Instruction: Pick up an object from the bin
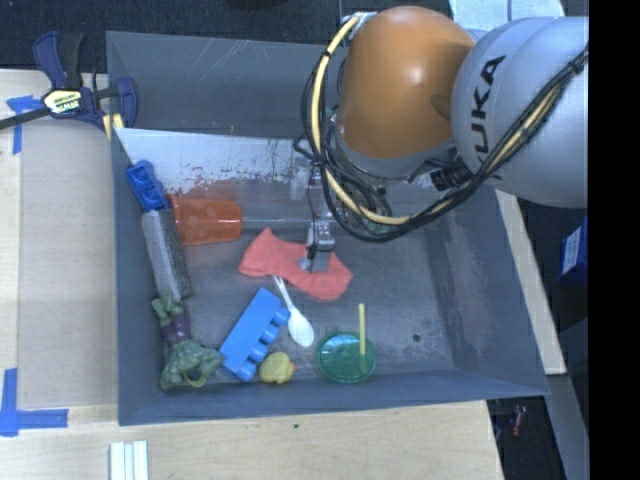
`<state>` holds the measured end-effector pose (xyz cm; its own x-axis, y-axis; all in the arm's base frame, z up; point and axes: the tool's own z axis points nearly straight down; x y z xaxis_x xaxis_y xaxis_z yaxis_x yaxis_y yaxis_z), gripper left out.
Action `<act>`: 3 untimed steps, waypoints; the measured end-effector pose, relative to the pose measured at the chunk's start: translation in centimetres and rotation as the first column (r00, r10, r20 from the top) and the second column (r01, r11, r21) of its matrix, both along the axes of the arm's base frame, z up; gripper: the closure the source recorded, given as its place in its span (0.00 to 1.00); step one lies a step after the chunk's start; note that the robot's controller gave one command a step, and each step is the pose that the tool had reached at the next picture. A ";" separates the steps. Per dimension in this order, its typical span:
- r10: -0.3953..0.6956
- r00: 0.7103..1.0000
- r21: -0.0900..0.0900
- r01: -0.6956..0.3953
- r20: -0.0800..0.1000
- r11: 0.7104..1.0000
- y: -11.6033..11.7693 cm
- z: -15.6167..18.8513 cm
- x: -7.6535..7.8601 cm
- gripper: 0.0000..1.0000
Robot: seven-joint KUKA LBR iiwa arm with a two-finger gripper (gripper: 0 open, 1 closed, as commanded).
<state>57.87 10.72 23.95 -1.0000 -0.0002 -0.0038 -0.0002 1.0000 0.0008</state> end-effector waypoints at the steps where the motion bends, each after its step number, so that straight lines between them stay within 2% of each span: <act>1: 0.005 1.000 0.001 -0.005 0.005 1.000 -3.7 -6.3 0.7 0.00; 2: 0.094 0.995 0.001 -0.094 0.016 0.996 -4.8 -13.7 0.4 0.00; 3: 0.042 0.999 0.000 -0.042 0.007 0.999 -7.8 -16.8 0.6 0.00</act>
Offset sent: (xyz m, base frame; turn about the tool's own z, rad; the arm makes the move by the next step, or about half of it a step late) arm 0.0014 -0.0487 -0.1516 -0.1073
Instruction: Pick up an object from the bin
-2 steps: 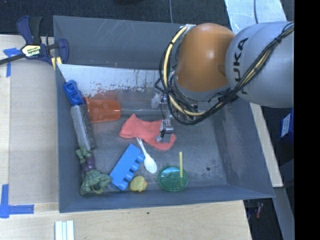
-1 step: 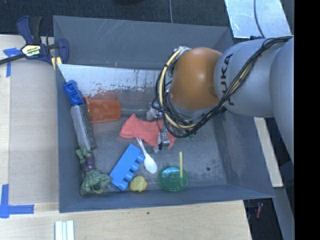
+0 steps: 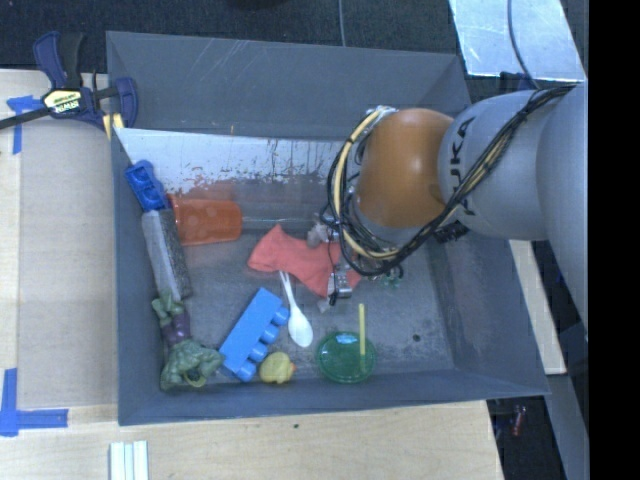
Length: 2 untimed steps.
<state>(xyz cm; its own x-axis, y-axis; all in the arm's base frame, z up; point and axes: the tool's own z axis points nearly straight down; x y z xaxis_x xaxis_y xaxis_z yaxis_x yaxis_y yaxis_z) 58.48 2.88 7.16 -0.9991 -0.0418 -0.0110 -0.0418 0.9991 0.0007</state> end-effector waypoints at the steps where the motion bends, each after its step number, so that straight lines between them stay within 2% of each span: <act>1: -0.133 0.991 0.006 0.133 0.007 0.991 -2.2 0.0 0.9 1.00; 2: -0.134 0.991 0.006 0.134 0.007 0.991 -2.2 0.1 0.9 1.00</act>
Offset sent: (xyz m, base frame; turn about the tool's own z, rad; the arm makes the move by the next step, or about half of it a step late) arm 0.0000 0.0000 0.0000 0.0000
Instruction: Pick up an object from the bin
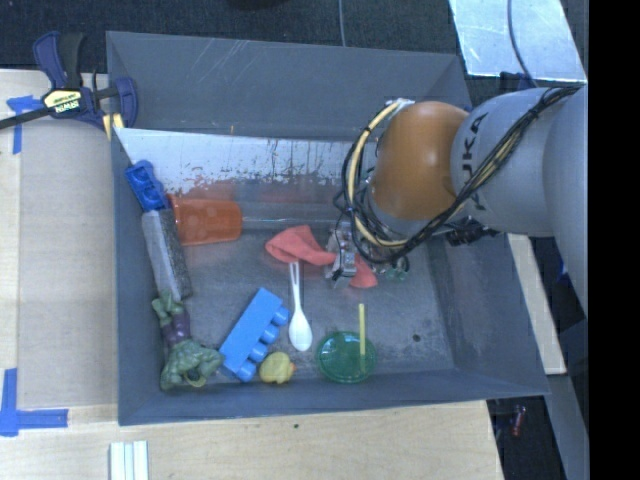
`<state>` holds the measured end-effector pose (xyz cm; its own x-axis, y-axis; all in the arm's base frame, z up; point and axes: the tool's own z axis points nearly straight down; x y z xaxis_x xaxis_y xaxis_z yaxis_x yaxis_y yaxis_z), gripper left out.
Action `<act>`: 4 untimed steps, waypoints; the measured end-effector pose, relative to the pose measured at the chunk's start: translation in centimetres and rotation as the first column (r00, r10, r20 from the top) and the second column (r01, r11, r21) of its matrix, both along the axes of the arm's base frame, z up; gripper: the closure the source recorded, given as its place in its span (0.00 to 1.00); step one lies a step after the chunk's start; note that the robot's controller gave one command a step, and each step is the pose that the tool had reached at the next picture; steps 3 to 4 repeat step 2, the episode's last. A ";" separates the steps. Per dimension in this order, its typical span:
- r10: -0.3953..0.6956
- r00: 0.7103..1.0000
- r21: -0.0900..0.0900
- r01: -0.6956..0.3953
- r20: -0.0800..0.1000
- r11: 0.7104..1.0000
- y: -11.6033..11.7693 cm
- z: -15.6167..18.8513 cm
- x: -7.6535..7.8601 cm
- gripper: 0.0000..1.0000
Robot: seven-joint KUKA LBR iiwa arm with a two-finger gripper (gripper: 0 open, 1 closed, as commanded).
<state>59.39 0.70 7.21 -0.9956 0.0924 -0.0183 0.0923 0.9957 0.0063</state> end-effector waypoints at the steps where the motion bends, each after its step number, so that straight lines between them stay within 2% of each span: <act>1: -0.015 1.000 0.000 0.015 -0.003 1.000 0.7 6.8 1.1 1.00; 2: -0.048 0.999 0.000 0.048 -0.010 0.999 -1.6 14.3 0.0 1.00; 4: -0.048 0.999 0.000 0.048 -0.010 0.999 -1.6 14.3 0.0 1.00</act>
Offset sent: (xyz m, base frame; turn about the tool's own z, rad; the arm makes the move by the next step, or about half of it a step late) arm -0.0022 -0.0185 0.1442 0.0512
